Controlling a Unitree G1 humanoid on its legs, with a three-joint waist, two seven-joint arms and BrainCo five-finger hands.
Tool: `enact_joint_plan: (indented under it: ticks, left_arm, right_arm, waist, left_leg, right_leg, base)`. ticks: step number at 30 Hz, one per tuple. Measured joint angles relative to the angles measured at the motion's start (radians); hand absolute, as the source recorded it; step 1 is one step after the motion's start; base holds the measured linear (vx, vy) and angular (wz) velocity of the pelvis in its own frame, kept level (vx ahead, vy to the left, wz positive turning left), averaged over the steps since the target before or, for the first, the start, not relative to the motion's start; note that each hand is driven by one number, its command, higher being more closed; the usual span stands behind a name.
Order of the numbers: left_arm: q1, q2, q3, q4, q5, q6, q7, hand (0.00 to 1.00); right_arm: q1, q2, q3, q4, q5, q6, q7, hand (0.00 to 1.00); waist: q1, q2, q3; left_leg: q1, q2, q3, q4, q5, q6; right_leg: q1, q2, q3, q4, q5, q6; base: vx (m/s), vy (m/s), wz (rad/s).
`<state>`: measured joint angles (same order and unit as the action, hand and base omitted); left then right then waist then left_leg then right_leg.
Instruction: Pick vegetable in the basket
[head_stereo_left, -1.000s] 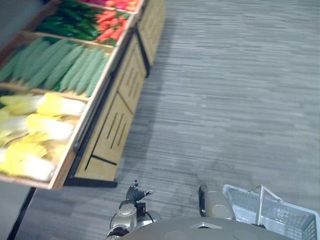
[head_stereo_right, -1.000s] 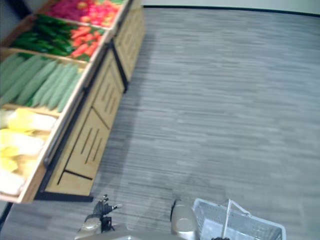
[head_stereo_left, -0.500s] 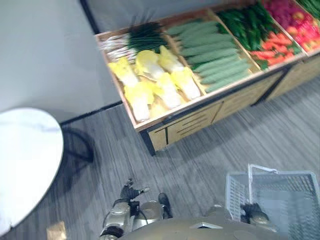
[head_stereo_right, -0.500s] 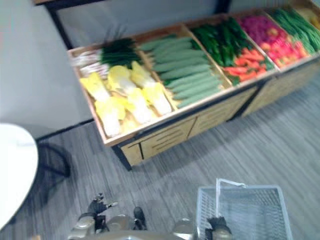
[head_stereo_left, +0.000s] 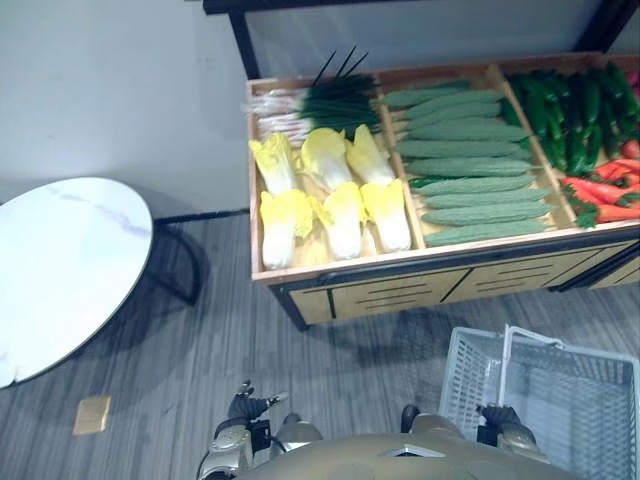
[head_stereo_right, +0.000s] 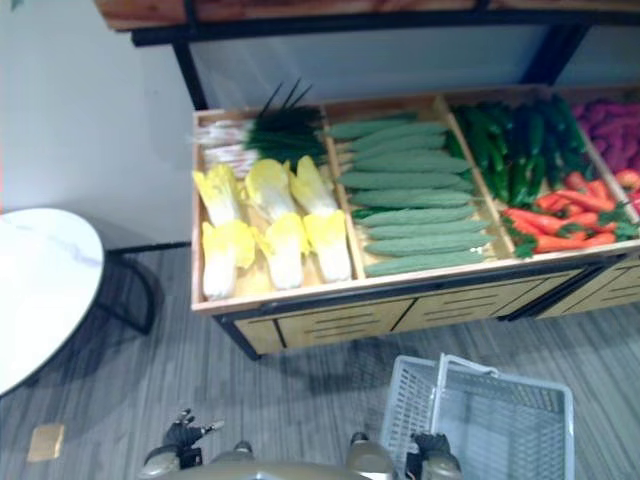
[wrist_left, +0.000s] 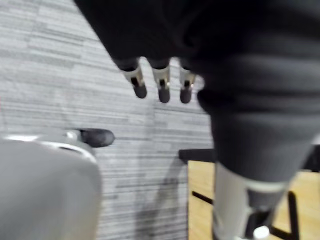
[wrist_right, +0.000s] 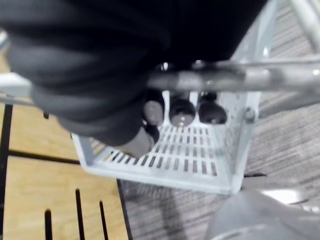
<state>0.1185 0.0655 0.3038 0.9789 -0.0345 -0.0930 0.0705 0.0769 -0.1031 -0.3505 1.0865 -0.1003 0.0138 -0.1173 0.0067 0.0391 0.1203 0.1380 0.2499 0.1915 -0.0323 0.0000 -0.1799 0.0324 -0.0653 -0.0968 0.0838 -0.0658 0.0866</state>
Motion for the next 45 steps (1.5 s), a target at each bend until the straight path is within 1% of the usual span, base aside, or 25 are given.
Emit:
enact_joint_plan:
  ticks: [1,2,4,6,7,8,9,12,13,14,15,16,18,19,20,23,24,27,30,32,35,39,42,43,45]
  left_arm:
    - [-0.003,0.002,0.054,-0.055,-0.035,-0.001,0.02,0.0]
    - [-0.007,0.007,0.077,-0.083,-0.036,-0.002,0.025,0.0]
    - [-0.026,0.038,0.124,-0.194,-0.105,-0.012,0.07,0.0]
    - [-0.04,0.074,0.197,-0.357,-0.167,-0.034,0.132,0.0]
    - [-0.043,0.079,0.21,-0.397,-0.178,-0.041,0.144,0.0]
    - [-0.044,0.094,0.233,-0.497,-0.187,-0.052,0.178,0.0]
    - [-0.048,0.126,0.247,-0.581,-0.178,-0.069,0.207,0.0]
    - [-0.089,0.208,0.251,-0.696,-0.115,-0.08,0.26,0.0]
    - [-0.119,0.227,0.24,-0.759,-0.061,-0.082,0.276,0.0]
    - [-0.128,0.23,0.228,-0.783,-0.042,-0.083,0.281,0.0]
    - [-0.143,0.238,0.2,-0.829,-0.003,-0.083,0.285,0.0]
    - [-0.147,0.258,0.132,-0.876,0.05,-0.082,0.28,0.0]
    - [-0.159,0.265,0.064,-0.91,0.108,-0.082,0.272,0.0]
    - [-0.179,0.265,0.001,-0.92,0.145,-0.08,0.256,0.0]
    - [-0.187,0.265,-0.027,-0.92,0.164,-0.078,0.251,0.0]
    - [-0.232,0.265,-0.174,-0.918,0.267,-0.067,0.217,0.0]
    - [-0.252,0.265,-0.222,-0.917,0.323,-0.063,0.208,0.0]
    - [-0.314,0.266,-0.303,-0.891,0.408,-0.054,0.194,0.0]
    - [-0.385,0.266,-0.365,-0.808,0.425,-0.038,0.172,0.0]
    - [-0.417,0.266,-0.397,-0.769,0.45,-0.022,0.16,0.0]
    - [-0.447,0.266,-0.436,-0.706,0.483,0.0,0.131,0.0]
    - [-0.476,0.265,-0.465,-0.656,0.497,0.025,0.11,0.0]
    - [-0.507,0.264,-0.468,-0.63,0.505,0.046,0.109,0.0]
    - [-0.525,0.264,-0.474,-0.627,0.523,0.05,0.108,0.0]
    - [-0.551,0.264,-0.474,-0.602,0.529,0.052,0.108,0.0]
  right_arm:
    - [0.007,-0.004,0.001,0.001,0.0,0.0,0.0,1.0]
    - [0.009,-0.006,0.004,0.001,0.0,0.0,0.0,1.0]
    - [0.02,-0.013,0.022,0.001,-0.004,-0.007,0.0,1.0]
    - [0.029,-0.03,0.03,-0.016,-0.004,-0.008,-0.001,1.0]
    - [0.036,-0.034,0.032,-0.024,-0.004,-0.008,-0.001,1.0]
    - [0.053,-0.048,0.035,-0.045,-0.004,-0.008,-0.001,1.0]
    - [0.068,-0.063,0.035,-0.06,-0.004,-0.008,-0.002,1.0]
    - [0.095,-0.057,0.039,-0.067,-0.004,-0.008,-0.001,1.0]
    - [0.108,-0.053,0.038,-0.071,-0.004,-0.009,-0.002,1.0]
    - [0.113,-0.054,0.038,-0.074,-0.003,-0.01,-0.002,1.0]
    - [0.117,-0.054,0.037,-0.083,-0.003,-0.01,-0.002,1.0]
    - [0.117,-0.053,0.04,-0.089,-0.003,-0.01,0.0,1.0]
    - [0.117,-0.053,0.043,-0.095,-0.003,-0.013,0.003,1.0]
    - [0.116,-0.053,0.044,-0.099,-0.003,-0.018,0.004,1.0]
    - [0.116,-0.053,0.045,-0.101,-0.003,-0.021,0.006,1.0]
    - [0.114,-0.053,0.055,-0.114,-0.004,-0.031,0.021,1.0]
    - [0.114,-0.053,0.06,-0.119,-0.004,-0.035,0.024,1.0]
    - [0.113,-0.053,0.084,-0.13,-0.011,-0.044,0.027,1.0]
    - [0.099,-0.053,0.087,-0.129,-0.024,-0.043,0.028,1.0]
    - [0.092,-0.053,0.086,-0.13,-0.025,-0.043,0.027,1.0]
    - [0.073,-0.052,0.086,-0.13,-0.029,-0.042,0.027,1.0]
    - [0.069,-0.051,0.083,-0.149,-0.029,-0.042,0.026,1.0]
    - [0.04,-0.047,0.066,-0.151,-0.029,-0.042,0.023,1.0]
    - [0.026,-0.042,0.045,-0.153,-0.029,-0.042,0.017,1.0]
    - [0.006,-0.043,0.039,-0.152,-0.029,-0.042,0.009,1.0]
  waist:
    - [-0.001,-0.009,0.0]
    - [0.0,-0.012,0.002]
    - [0.002,-0.014,0.002]
    - [0.011,-0.009,0.005]
    - [0.011,-0.007,0.004]
    - [0.014,0.009,0.002]
    - [0.013,0.025,-0.006]
    - [0.01,0.014,-0.009]
    - [0.007,0.012,-0.01]
    - [0.005,0.012,-0.01]
    - [0.004,0.014,-0.01]
    - [0.001,0.019,-0.013]
    - [-0.002,0.023,-0.015]
    - [-0.005,0.027,-0.016]
    - [-0.007,0.029,-0.016]
    - [-0.027,0.03,-0.016]
    - [-0.036,0.031,-0.016]
    - [-0.065,0.033,-0.017]
    - [-0.076,0.035,-0.015]
    - [-0.077,0.038,-0.006]
    - [-0.099,0.04,0.012]
    - [-0.103,0.041,0.036]
    - [-0.107,0.043,0.05]
    - [-0.108,0.047,0.082]
    - [-0.108,0.052,0.093]
  left_leg:
    - [-0.015,0.004,0.007,0.001,0.018,0.001]
    - [-0.023,0.004,0.01,0.001,0.028,0.002]
    - [-0.059,0.0,0.01,0.0,0.048,0.013]
    - [-0.06,-0.021,0.011,-0.001,0.046,0.025]
    - [-0.06,-0.029,0.013,0.002,0.039,0.034]
    - [-0.06,-0.039,0.018,0.008,0.008,0.062]
    - [-0.062,-0.046,0.018,0.007,-0.025,0.058]
    - [-0.063,-0.081,0.008,0.009,-0.032,0.066]
    - [-0.063,-0.101,-0.003,0.008,-0.03,0.067]
    - [-0.063,-0.106,-0.005,0.007,-0.03,0.069]
    - [-0.057,-0.114,-0.004,0.004,-0.028,0.073]
    - [-0.049,-0.117,0.003,-0.001,-0.028,0.073]
    - [-0.047,-0.117,0.009,-0.001,-0.028,0.073]
    - [-0.046,-0.114,0.013,-0.002,-0.028,0.072]
    - [-0.043,-0.113,0.016,-0.002,-0.028,0.072]
    - [-0.026,-0.106,0.034,-0.003,-0.033,0.066]
    - [-0.017,-0.104,0.047,-0.004,-0.035,0.064]
    - [-0.013,-0.103,0.063,-0.003,-0.039,0.063]
    - [-0.013,-0.102,0.08,-0.003,-0.041,0.061]
    - [-0.014,-0.102,0.097,-0.002,-0.041,0.061]
    - [-0.018,-0.102,0.102,-0.003,-0.041,0.06]
    - [-0.022,-0.101,0.118,-0.004,-0.044,0.056]
    - [-0.058,-0.101,0.124,-0.001,-0.042,0.058]
    - [-0.057,-0.101,0.125,0.0,-0.042,0.058]
    - [-0.077,-0.103,0.13,0.002,-0.041,0.059]
  right_leg:
    - [-0.008,0.007,0.004,-0.018,0.013,-0.006]
    - [-0.013,0.009,0.004,-0.026,0.021,-0.011]
    - [-0.035,0.009,0.004,-0.052,0.034,-0.016]
    - [-0.057,-0.004,0.02,-0.048,0.027,-0.018]
    - [-0.057,-0.009,0.023,-0.049,0.029,-0.014]
    - [-0.055,-0.018,0.024,-0.051,0.035,-0.003]
    - [-0.052,-0.024,0.024,-0.063,0.048,0.011]
    - [-0.004,-0.059,0.015,-0.129,0.099,0.024]
    - [0.015,-0.079,0.002,-0.152,0.109,0.033]
    - [0.018,-0.084,0.0,-0.156,0.11,0.034]
    - [0.024,-0.092,0.0,-0.159,0.114,0.039]
    - [0.031,-0.094,0.001,-0.163,0.116,0.041]
    - [0.03,-0.093,0.003,-0.164,0.116,0.041]
    - [0.029,-0.091,0.006,-0.165,0.117,0.041]
    - [0.029,-0.089,0.008,-0.165,0.117,0.04]
    - [0.03,-0.081,0.032,-0.165,0.119,0.038]
    - [0.03,-0.079,0.038,-0.165,0.12,0.036]
    - [0.026,-0.078,0.053,-0.165,0.123,0.036]
    - [0.017,-0.076,0.069,-0.176,0.135,0.034]
    - [0.008,-0.074,0.082,-0.176,0.14,0.034]
    - [-0.002,-0.074,0.088,-0.176,0.141,0.035]
    - [-0.02,-0.071,0.104,-0.173,0.141,0.035]
    - [-0.064,-0.071,0.111,-0.165,0.145,0.039]
    - [-0.067,-0.071,0.112,-0.157,0.145,0.039]
    - [-0.093,-0.072,0.114,-0.148,0.145,0.039]
  base:
    - [-0.02,-0.092,-0.09]
    - [-0.07,-0.082,-0.06]
    - [-0.11,-0.059,0.02]
    - [-0.12,0.005,-0.1]
    - [-0.07,0.069,-0.09]
    - [-0.04,0.125,-0.02]
    - [-0.03,0.145,0.01]
    - [0.01,0.128,0.16]
    - [0.0,0.106,0.23]
    - [0.0,0.093,0.18]
    - [0.01,0.047,0.03]
    - [0.01,0.048,-0.02]
    - [0.01,-0.003,-0.06]
    - [0.01,-0.017,-0.08]
    - [0.0,-0.018,-0.11]
    - [-0.01,-0.02,-0.25]
    - [-0.02,-0.007,-0.25]
    - [-0.04,-0.009,-0.16]
    - [-0.04,-0.013,-0.21]
    - [-0.05,-0.019,-0.2]
    - [-0.04,-0.021,-0.11]
    - [0.0,-0.016,-0.1]
    - [0.0,-0.02,-0.06]
    - [0.0,-0.02,-0.05]
    - [-0.01,-0.015,-0.07]
